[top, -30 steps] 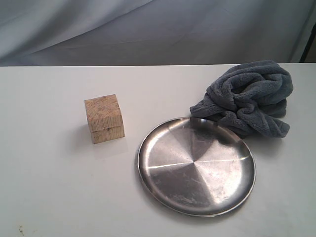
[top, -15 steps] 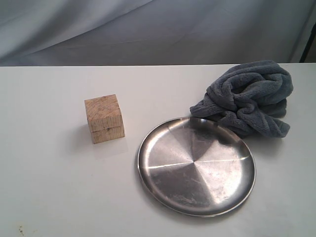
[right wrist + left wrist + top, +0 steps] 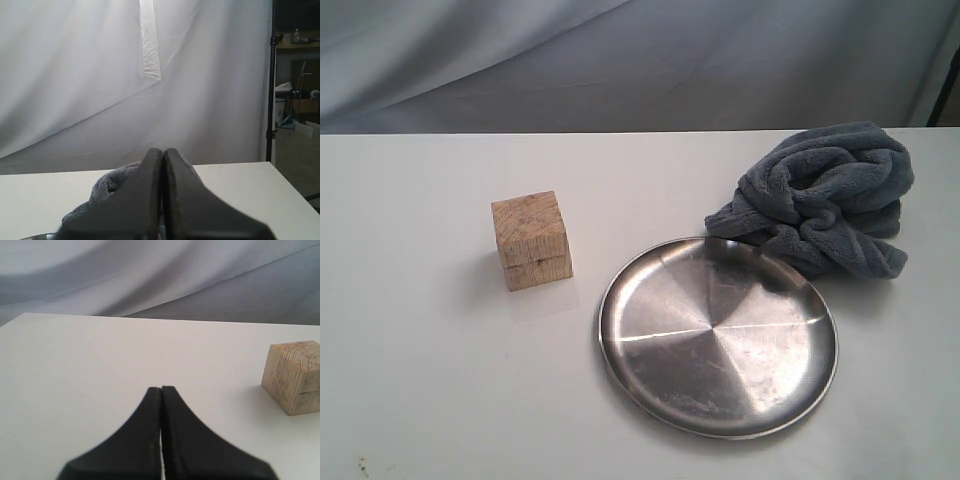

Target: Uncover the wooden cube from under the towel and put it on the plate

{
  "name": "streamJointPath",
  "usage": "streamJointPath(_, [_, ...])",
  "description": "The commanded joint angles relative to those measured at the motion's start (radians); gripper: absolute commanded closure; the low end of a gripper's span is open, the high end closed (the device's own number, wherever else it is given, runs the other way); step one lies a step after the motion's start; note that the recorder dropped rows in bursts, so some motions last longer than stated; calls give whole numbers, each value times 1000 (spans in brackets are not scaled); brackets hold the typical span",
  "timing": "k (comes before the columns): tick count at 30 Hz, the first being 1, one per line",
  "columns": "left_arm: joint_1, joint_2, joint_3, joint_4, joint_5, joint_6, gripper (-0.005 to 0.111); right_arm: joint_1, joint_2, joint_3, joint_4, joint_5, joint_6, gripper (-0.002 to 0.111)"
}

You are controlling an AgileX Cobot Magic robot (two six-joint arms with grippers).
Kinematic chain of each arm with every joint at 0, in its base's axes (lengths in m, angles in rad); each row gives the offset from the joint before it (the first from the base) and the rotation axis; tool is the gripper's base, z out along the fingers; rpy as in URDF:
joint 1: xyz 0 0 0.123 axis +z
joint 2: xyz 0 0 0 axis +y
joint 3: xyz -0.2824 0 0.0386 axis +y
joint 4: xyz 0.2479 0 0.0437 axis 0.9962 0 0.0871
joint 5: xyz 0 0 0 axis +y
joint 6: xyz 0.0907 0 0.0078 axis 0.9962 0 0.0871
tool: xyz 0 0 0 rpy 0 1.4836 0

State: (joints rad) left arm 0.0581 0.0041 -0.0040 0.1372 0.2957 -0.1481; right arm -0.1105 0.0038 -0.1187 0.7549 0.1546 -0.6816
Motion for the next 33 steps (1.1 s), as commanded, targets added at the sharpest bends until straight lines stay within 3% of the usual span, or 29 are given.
streamJointPath(1, [1,-4,4,0,-7,-4,107,-9,-4,12,-4,-21,1,108])
streamJointPath(8, [1,-4,4,0,-7,-4,107,-9,-4,12,-72,-7,24,108])
streamJointPath(14, [1,-4,4,0,-7,-4,107,-9,-4,55,-581,-15,500,108])
streamJointPath(16, [1,-4,4,0,-7,-4,107,-9,-4,88,-659,-43,636,108])
streamJointPath(19, [1,-4,4,0,-7,-4,107,-9,-4,119,-666,-115,654,108])
streamJointPath(33, [1,-4,4,0,-7,-4,107,-9,-4,119,-688,6,654,108])
